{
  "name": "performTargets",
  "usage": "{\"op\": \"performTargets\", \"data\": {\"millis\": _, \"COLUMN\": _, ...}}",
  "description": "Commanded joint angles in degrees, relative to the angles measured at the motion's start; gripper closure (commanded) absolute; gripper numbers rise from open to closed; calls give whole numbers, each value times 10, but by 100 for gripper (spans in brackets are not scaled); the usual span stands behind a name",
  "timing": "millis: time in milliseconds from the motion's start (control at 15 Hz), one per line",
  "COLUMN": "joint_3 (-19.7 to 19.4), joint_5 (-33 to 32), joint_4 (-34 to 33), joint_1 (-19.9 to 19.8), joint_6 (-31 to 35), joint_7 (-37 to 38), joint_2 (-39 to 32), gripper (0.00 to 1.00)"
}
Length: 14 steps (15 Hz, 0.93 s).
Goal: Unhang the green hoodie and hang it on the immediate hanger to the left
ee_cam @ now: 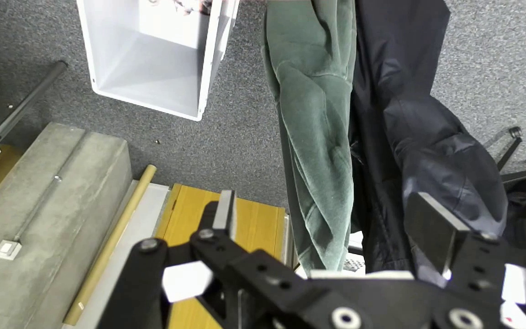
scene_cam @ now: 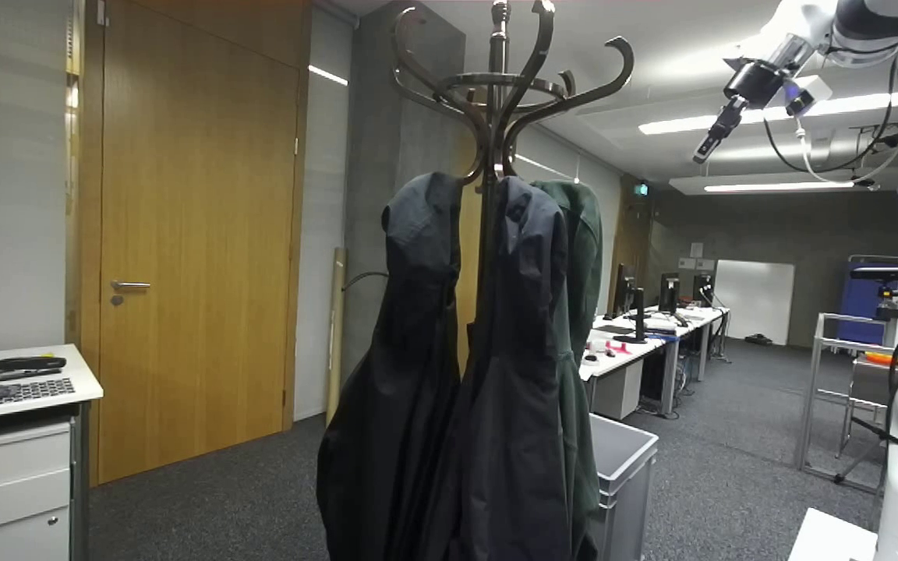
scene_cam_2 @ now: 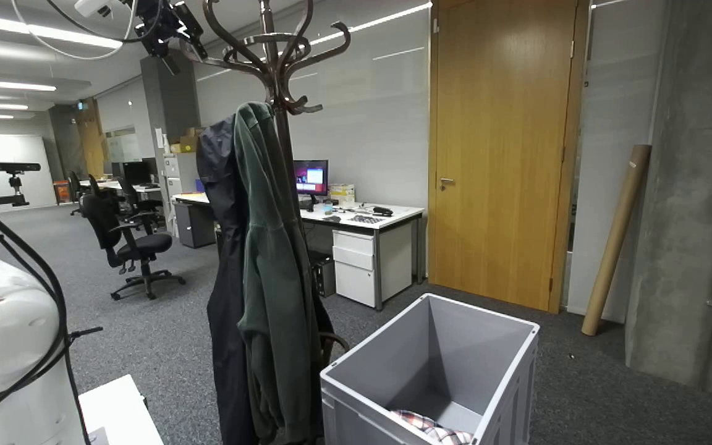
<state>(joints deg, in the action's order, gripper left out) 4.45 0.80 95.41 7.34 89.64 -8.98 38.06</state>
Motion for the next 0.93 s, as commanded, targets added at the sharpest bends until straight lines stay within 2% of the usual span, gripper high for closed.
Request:
{"op": "performTargets", "data": {"millis": 0, "joint_3": -7, "joint_5": 5, "joint_4": 35, "joint_1": -2, "joint_6": -15, "joint_7": 10, "joint_2": 53, "gripper": 0}}
{"op": "performTargets", "data": {"millis": 467, "joint_3": -16, "joint_5": 8, "joint_4": 80, "joint_1": 0, "joint_6": -14, "joint_7": 7, "joint_2": 130, "gripper": 0}}
{"op": "performTargets", "data": {"millis": 800, "joint_3": -27, "joint_5": 9, "joint_4": 97, "joint_1": 0, "joint_6": 3, "joint_7": 4, "joint_2": 134, "gripper": 0}}
{"op": "performTargets", "data": {"millis": 867, "joint_3": -19, "joint_5": 2, "joint_4": 78, "joint_1": -1, "joint_6": -18, "joint_7": 0, "joint_2": 126, "gripper": 0}}
